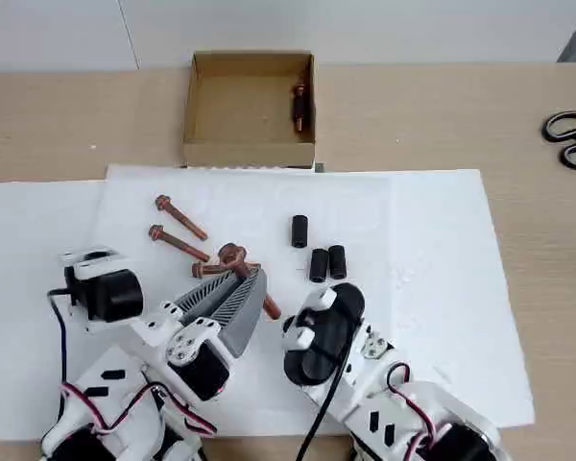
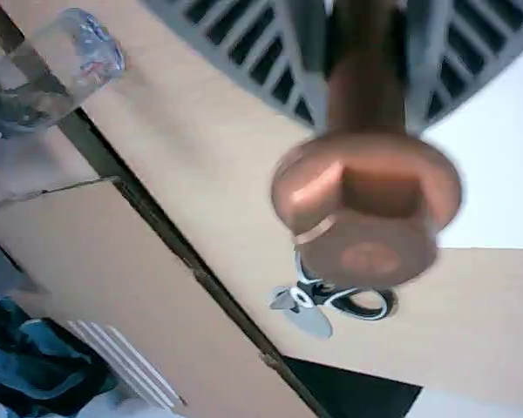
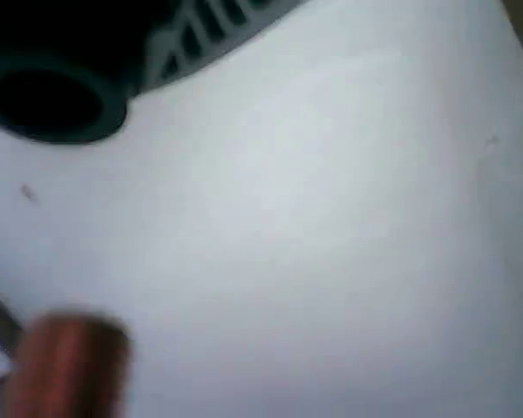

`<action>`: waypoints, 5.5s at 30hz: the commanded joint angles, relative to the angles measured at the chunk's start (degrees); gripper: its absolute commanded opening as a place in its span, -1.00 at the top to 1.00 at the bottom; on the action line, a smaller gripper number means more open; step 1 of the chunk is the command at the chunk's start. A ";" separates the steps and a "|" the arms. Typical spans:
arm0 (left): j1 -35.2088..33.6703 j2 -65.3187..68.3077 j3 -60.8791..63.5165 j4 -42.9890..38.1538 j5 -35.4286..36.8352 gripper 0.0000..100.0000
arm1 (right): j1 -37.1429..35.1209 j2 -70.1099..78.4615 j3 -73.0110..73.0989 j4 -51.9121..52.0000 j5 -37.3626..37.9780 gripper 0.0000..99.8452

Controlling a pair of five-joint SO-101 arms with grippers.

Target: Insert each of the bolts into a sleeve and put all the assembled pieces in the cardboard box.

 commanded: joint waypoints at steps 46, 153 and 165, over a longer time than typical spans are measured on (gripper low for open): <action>7.03 -0.53 3.91 3.69 -4.31 0.99 | 2.24 0.04 -0.35 -14.55 4.92 0.99; -35.78 -0.62 30.37 -3.08 -29.71 0.99 | 25.19 105.19 -66.20 -53.23 -4.04 0.99; -35.87 -0.62 30.37 -3.08 -29.71 0.99 | 24.13 140.18 -104.53 -45.76 -3.08 0.99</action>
